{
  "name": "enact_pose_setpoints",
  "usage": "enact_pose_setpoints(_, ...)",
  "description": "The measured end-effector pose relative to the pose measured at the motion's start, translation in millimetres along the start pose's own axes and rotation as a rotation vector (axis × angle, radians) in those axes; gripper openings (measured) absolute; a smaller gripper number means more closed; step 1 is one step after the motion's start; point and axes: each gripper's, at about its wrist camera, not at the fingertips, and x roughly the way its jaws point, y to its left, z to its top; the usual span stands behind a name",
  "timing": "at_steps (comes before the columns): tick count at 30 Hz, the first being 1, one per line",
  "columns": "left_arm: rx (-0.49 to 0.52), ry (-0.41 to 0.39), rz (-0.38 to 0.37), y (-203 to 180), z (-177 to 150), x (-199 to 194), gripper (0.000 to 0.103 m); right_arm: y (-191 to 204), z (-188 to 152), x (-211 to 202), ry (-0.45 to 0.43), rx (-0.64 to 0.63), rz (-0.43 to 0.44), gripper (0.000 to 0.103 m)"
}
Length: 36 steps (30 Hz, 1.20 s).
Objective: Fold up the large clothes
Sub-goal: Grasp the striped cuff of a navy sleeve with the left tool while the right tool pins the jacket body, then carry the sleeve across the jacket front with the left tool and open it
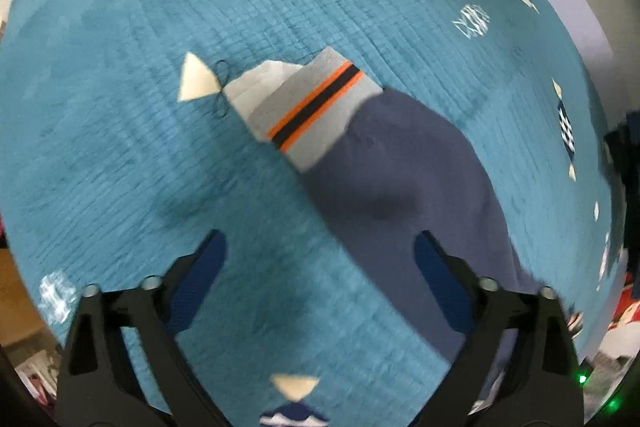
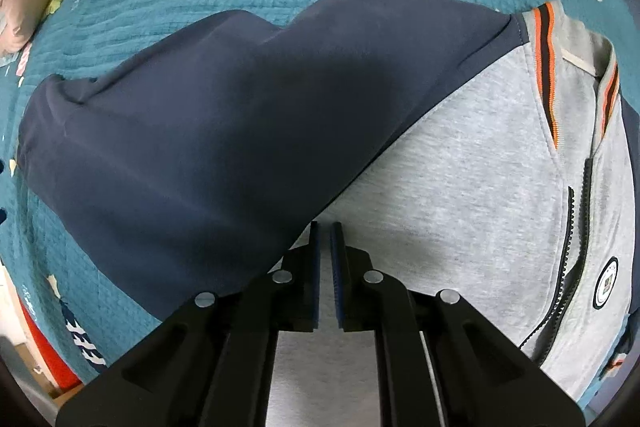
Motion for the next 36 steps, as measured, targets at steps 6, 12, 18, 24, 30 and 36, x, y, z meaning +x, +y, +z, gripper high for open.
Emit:
enact_pose_setpoints(6, -0.137, 0.052, -0.044, 14.4, 34.3, 42.8, 0.073, -9.1, 15.1, -0.5, 0.040, 0.021, 0.034, 0.007)
enact_pose_setpoints(12, -0.099, -0.005, 0.003, -0.4, 41.6, 39.1, 0.045, -10.6, 19.9, -0.4, 0.026, -0.003, 0.023, 0.007)
enact_pose_setpoints(18, -0.038, -0.116, -0.032, -22.1, 23.2, -1.1, 0.026, -7.4, 0.3, 9.7, 0.000, 0.002, 0.035, 0.007)
enact_pose_setpoints(24, 0.052, -0.218, -0.108, -53.0, -12.7, -64.0, 0.025, -14.0, -11.1, 10.1, -0.039, -0.003, 0.040, 0.007)
enact_pose_setpoints(30, 0.218, -0.309, -0.224, -114.5, -88.1, -126.5, 0.025, -21.0, -20.0, 8.1, -0.084, 0.011, 0.087, 0.006)
enact_pose_setpoints(36, 0.412, -0.352, -0.295, -188.4, -172.5, -159.3, 0.025, -59.1, -30.8, -5.0, -0.120, 0.070, 0.241, 0.004)
